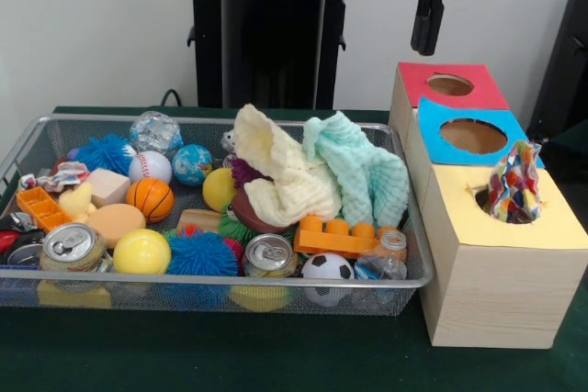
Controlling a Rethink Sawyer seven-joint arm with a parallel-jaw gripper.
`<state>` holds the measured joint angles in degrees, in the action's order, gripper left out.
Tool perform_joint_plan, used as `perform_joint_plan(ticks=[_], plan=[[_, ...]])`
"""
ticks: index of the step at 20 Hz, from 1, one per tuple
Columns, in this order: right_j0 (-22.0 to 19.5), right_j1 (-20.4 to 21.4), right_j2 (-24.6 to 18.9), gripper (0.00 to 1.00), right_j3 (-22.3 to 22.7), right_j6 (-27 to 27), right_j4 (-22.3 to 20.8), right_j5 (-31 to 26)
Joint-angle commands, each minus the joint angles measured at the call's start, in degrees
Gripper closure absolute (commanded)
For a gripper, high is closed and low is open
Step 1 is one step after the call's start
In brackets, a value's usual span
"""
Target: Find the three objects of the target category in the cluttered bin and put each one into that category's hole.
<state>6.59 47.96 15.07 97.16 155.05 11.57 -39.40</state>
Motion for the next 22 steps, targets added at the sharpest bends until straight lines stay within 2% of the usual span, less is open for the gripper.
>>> perform_joint_plan(ticks=[1,7,15,22], plan=[[2.22,-2.12,-0.67,1.0,-7.65,-6.65,-11.62,-14.04],[3.77,-3.88,-2.45,1.0,-10.16,-1.29,-12.03,-14.9],[5.29,-7.83,-3.62,1.0,-14.93,3.34,-10.85,-15.51],[3.47,-11.9,-5.26,1.0,-17.84,1.25,-9.74,-12.41]])
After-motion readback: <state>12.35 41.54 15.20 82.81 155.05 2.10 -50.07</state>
